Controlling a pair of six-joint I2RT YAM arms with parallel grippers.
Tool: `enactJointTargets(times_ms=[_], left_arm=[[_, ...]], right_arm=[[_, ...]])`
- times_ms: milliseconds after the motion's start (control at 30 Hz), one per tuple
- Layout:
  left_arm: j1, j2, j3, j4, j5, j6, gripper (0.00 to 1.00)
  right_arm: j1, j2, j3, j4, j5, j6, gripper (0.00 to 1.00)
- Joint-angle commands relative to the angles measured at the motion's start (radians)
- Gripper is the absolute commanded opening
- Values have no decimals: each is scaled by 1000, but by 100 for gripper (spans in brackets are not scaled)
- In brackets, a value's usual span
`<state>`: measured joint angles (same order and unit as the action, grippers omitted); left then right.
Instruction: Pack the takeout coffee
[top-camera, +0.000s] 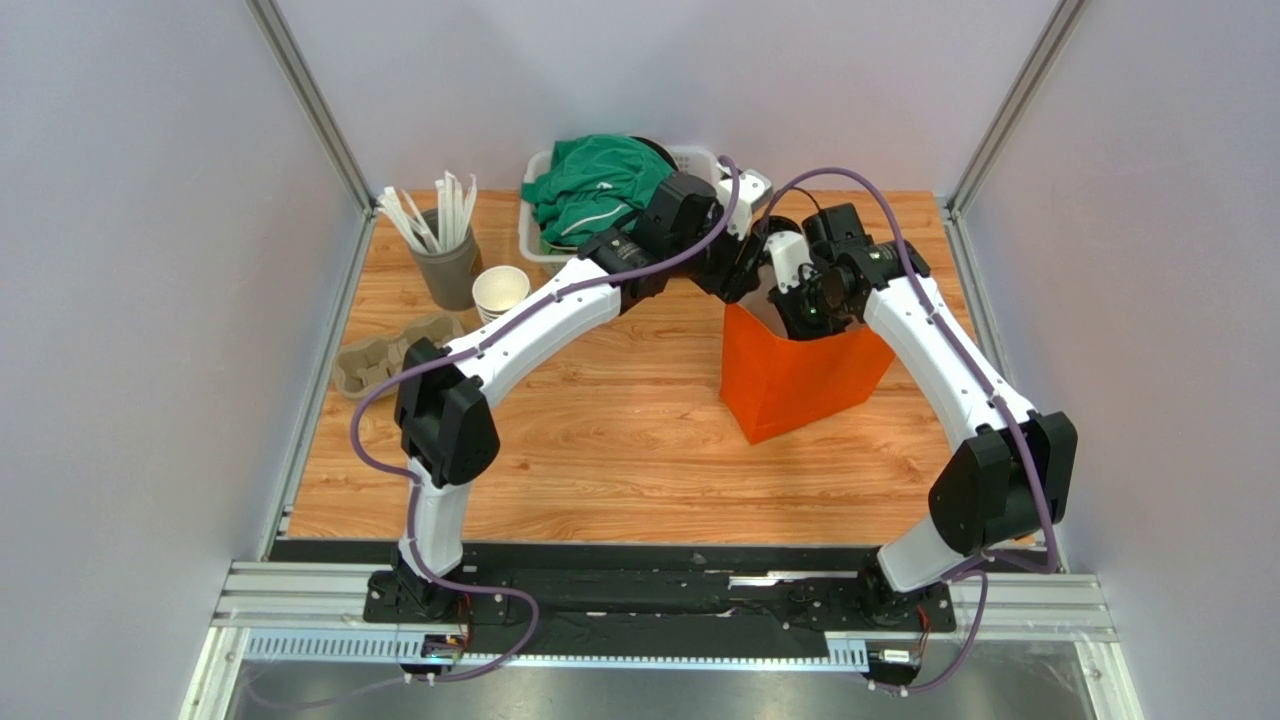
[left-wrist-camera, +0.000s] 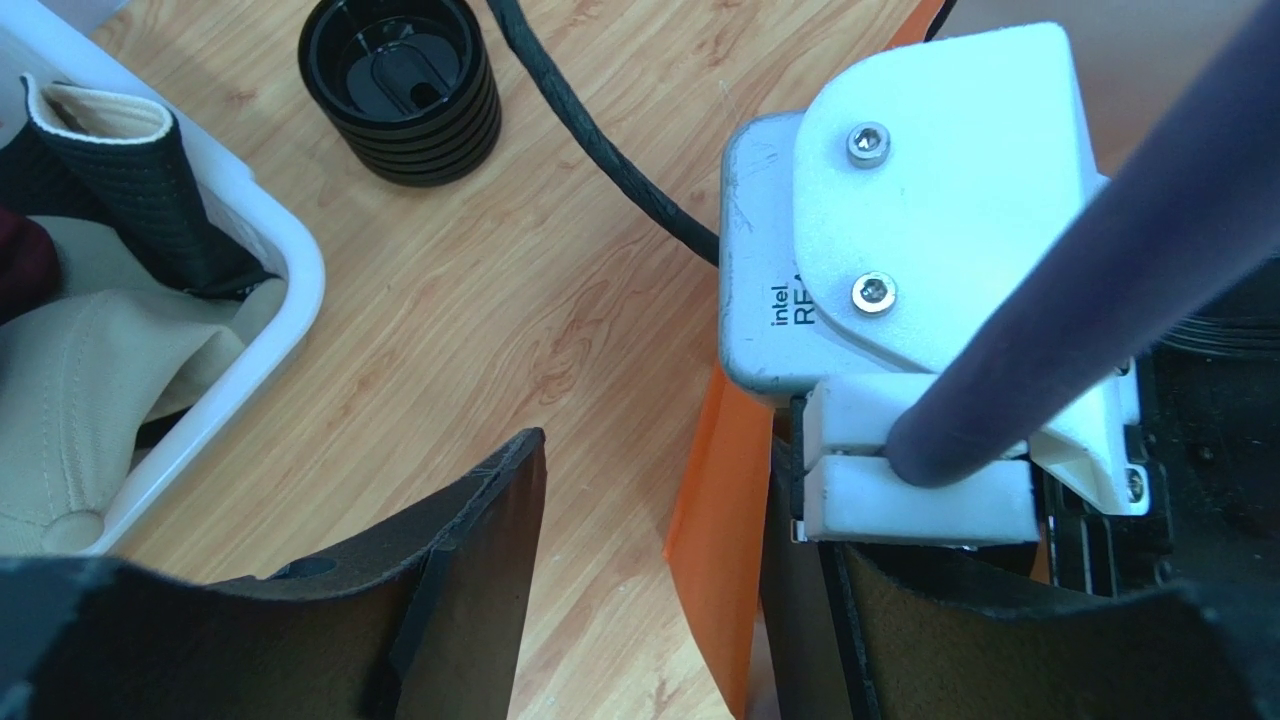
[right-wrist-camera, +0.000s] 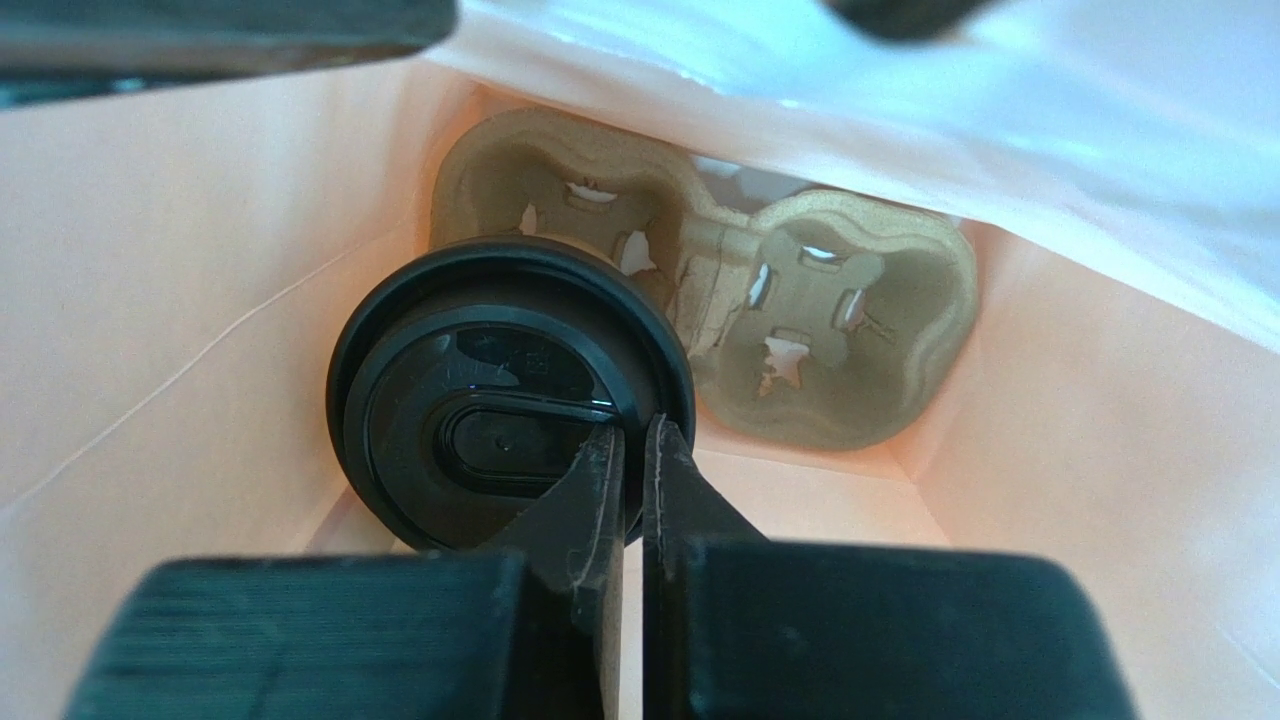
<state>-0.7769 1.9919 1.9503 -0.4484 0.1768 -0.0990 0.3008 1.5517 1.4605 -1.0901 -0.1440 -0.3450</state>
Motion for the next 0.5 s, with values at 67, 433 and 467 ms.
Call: enactJointTargets(times_ms=[67,433,467], left_arm=[[-9,-16,24,13,-20,16,61],[-25,-22,32,8,-51,28,61],[-25,-22,32,8,-51,30,61]], right_arm=[[14,-13,58,-65,-20,-11,0],[17,31,21,-103,11,-20,0],[17,34,17,-102,12,-17,0]])
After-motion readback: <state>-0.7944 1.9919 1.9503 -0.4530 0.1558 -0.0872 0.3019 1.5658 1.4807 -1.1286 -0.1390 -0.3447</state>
